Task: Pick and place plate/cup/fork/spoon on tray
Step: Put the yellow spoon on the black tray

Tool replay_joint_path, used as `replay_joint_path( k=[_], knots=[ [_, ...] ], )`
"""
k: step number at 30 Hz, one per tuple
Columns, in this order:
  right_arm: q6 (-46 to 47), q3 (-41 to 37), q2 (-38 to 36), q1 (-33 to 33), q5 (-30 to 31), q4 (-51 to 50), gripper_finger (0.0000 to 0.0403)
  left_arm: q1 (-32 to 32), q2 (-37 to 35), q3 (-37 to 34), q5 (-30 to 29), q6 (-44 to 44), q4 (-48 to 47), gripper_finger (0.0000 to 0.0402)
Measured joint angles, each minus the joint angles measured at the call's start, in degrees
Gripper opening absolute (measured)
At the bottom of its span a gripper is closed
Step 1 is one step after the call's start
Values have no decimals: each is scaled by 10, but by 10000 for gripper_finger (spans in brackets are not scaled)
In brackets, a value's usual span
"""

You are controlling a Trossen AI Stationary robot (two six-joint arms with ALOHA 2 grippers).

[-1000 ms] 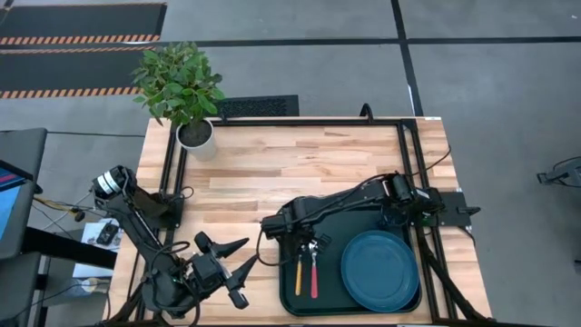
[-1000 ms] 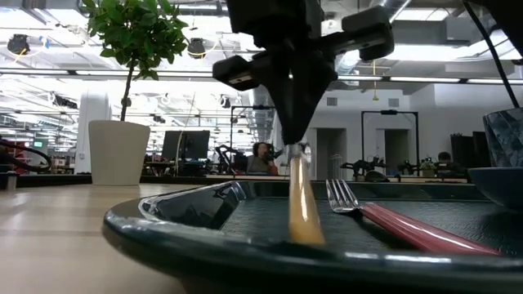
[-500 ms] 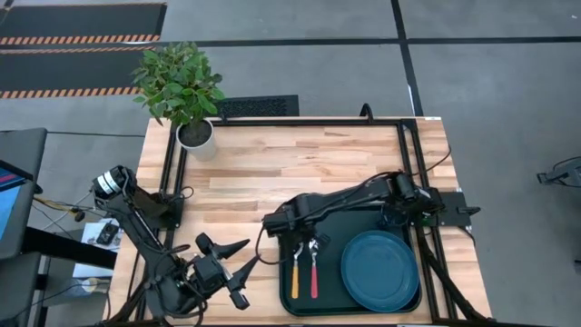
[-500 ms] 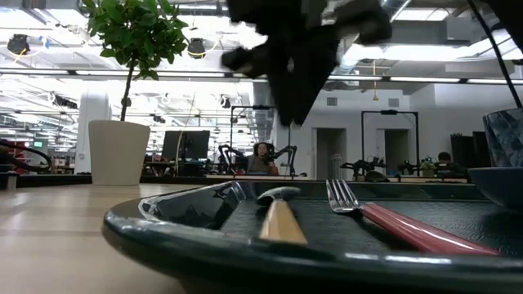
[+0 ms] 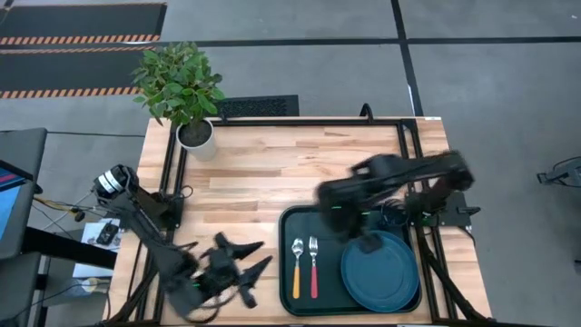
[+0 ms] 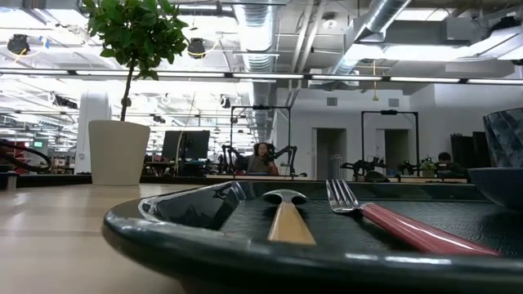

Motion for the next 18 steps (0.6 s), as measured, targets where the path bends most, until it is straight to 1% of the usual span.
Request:
replay_joint_path(
  k=[2,4,5,6,9,13,15,18],
  knots=[
    [67,0,-48,32,32,-9,87,37,0,-5,103,-134,-95,194],
    [135,0,-91,73,87,-13,87,76,8,-5,219,-252,-181,194],
    [167,0,-111,97,120,-13,87,94,16,-6,270,-292,-206,194],
    [198,0,-129,123,155,-13,87,108,25,-7,303,-317,-221,194],
    [288,0,-172,211,257,-13,87,138,49,-7,348,-368,-222,194],
    [377,0,-200,328,387,-18,87,162,70,0,412,-424,-234,194],
    [410,0,-205,381,438,-24,87,168,83,11,440,-446,-262,194],
    [432,0,-203,443,490,-23,87,174,103,44,472,-477,-312,194]
  ],
)
